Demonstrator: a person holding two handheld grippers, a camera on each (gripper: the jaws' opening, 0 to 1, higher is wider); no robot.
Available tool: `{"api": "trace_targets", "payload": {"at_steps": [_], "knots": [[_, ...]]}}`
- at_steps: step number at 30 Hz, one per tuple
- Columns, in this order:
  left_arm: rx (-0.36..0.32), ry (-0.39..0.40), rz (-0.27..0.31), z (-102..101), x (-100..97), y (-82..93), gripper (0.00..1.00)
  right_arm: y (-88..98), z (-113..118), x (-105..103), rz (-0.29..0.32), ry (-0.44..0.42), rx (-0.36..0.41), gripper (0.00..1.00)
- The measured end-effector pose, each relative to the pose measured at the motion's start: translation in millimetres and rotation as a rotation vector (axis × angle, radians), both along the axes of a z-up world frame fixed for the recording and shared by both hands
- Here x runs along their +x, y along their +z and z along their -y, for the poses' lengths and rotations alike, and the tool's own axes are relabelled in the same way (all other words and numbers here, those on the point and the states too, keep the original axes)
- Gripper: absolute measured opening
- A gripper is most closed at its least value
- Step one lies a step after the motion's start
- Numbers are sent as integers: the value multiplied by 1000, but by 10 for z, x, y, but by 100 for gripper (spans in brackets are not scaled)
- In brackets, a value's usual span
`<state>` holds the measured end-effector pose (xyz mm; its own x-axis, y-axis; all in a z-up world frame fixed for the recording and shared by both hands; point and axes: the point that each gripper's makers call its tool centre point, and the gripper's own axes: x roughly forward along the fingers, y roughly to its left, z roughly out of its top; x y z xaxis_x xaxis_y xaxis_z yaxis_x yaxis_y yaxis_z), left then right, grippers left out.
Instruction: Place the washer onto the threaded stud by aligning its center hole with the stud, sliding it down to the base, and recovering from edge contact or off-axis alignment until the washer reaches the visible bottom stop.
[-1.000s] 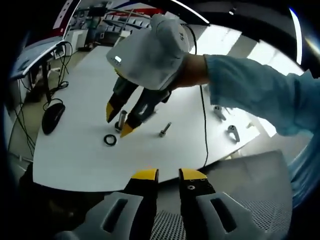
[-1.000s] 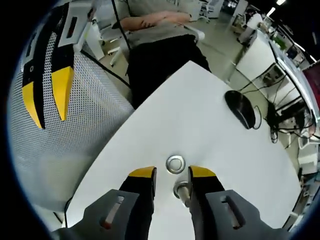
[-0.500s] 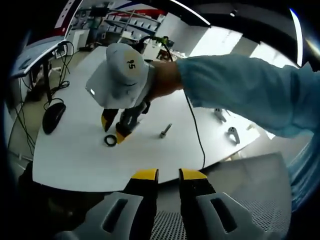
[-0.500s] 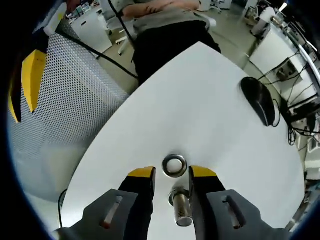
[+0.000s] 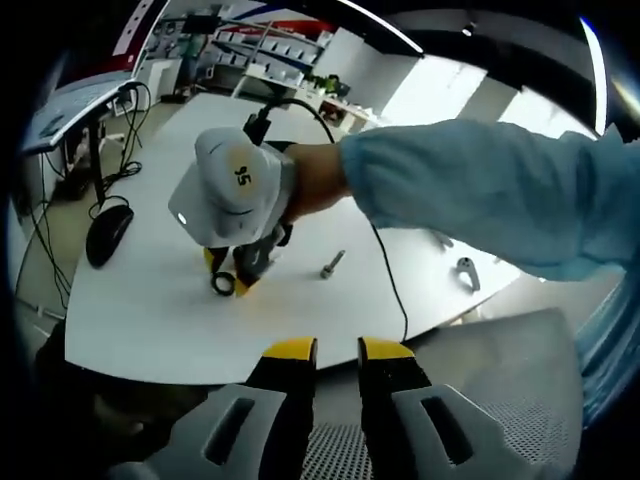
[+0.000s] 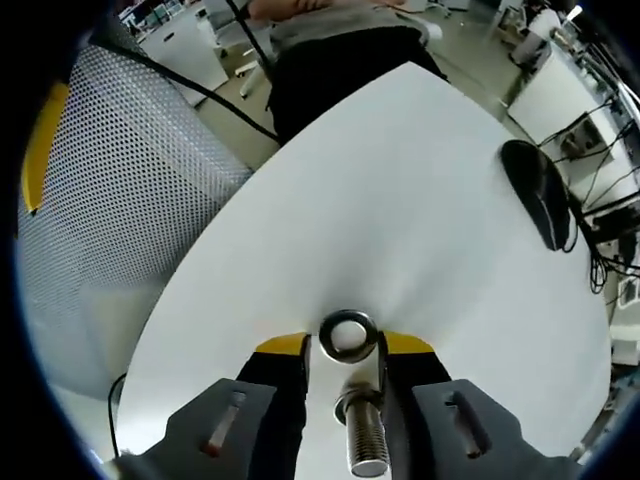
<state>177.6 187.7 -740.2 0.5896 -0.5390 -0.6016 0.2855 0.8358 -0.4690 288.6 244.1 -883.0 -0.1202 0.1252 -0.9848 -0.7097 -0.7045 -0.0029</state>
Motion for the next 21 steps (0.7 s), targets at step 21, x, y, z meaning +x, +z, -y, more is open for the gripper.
{"api": "trace_targets", "payload": {"at_steps": [21], "knots": [[4,8,-3,-10,-1,-4,14,91,-40,-10,-31,-54,48,24]]}}
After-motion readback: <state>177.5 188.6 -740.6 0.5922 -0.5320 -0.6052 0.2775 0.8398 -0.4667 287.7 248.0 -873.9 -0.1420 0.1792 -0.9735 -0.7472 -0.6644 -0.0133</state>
